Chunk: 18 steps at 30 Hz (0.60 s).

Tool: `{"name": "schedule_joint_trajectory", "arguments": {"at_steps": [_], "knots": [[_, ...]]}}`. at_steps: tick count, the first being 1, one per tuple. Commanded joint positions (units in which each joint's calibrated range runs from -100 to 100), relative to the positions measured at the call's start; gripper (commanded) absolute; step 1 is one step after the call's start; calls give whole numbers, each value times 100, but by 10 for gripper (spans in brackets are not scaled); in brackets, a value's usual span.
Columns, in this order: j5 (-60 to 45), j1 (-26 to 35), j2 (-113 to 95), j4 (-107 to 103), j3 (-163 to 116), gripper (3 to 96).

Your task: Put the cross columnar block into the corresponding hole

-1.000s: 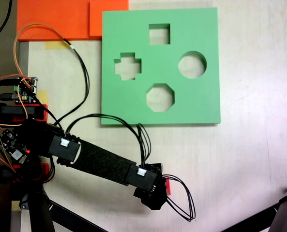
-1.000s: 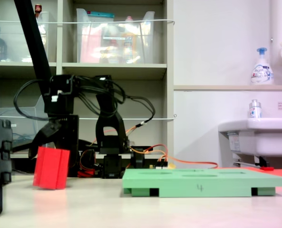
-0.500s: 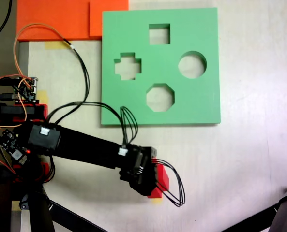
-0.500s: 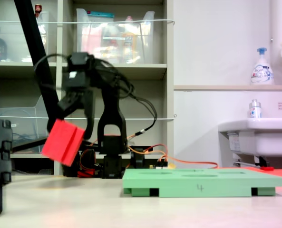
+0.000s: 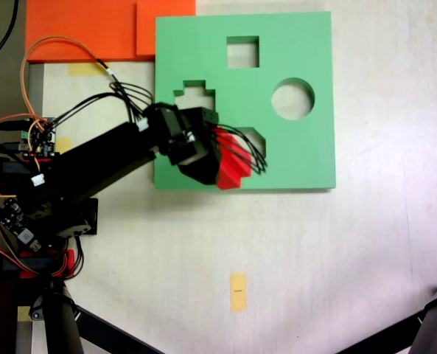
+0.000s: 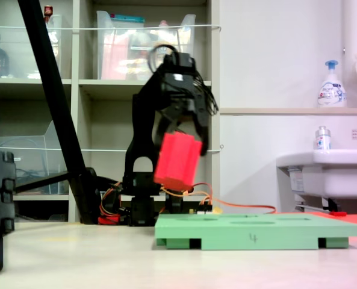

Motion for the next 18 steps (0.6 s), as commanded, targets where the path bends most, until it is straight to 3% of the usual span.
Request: {"name": "schedule_joint_trajectory", "arguments": {"at_steps": [1,9,18], "knots": [[415,371,281,-166,266,314],[982,987,1189,-166,266,315],[1407,1270,1999,-80,576,315]]}}
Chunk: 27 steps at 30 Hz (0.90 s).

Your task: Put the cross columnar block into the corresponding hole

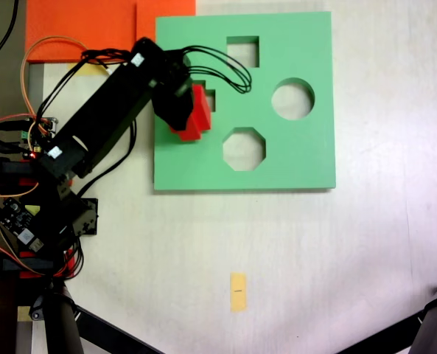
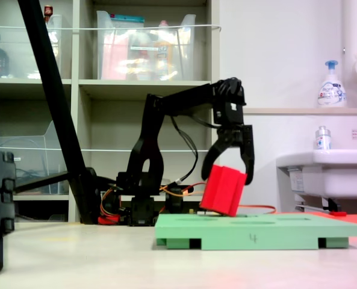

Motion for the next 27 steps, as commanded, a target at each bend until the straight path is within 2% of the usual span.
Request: {"name": "schedule_joint_trajectory", "arguments": {"at_steps": [1,14,27], "knots": [[117,78,222,-51,528,315],[117,249,1382,84,1674,315],[103,269,1926,142,1605,328]]}}
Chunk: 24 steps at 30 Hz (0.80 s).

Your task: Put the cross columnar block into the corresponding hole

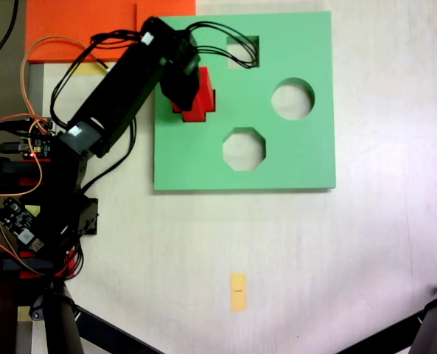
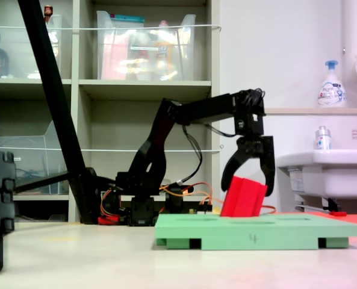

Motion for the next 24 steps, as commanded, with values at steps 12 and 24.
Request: {"name": "schedule_joint_trajectory", "arguments": {"at_steps": [12,24], "knots": [[-15,44,108,411,132,752],[-200,10,-1694,401,212,774]]}}
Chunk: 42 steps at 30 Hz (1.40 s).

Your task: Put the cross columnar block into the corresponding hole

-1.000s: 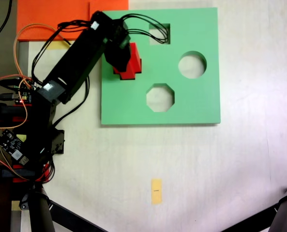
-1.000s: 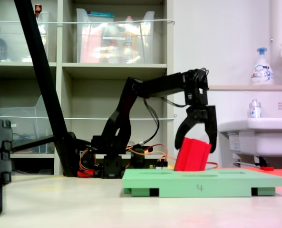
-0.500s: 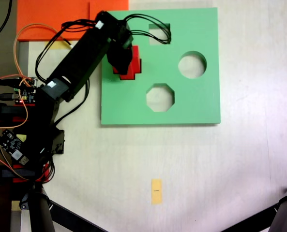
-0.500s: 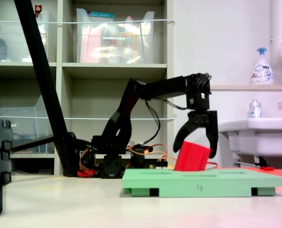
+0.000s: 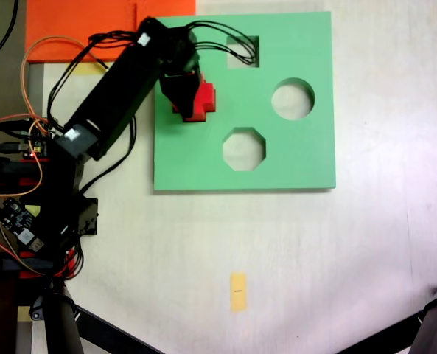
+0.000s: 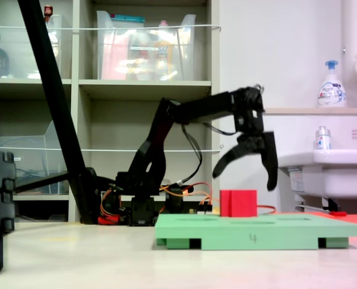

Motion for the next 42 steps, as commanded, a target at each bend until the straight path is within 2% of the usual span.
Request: {"name": "schedule_joint_trajectory", "arguments": {"at_steps": [1,5,8,10,12,14,15,18,23,28,31,37,40,42], "knots": [[-254,-15,-1373,196,222,774],[-796,-210,-3035,196,352,774],[-1328,-596,-4711,205,342,767],[-2017,-835,-5493,331,332,743],[-3219,-1231,-5996,446,322,743],[-4635,-1724,-6136,514,272,650],[-4991,-2017,-6066,658,232,640],[-5206,-2545,-5954,1659,-695,576],[-5333,-2676,-6834,4134,-4025,571],[-5397,-2716,-8398,8958,-8721,527],[-6154,-2701,-8677,11481,-11134,499],[-6774,-2652,-9767,11501,-13806,491],[-7028,-2657,-9795,11452,-13866,490],[-7048,-2647,-9795,10595,-13866,489]]}}
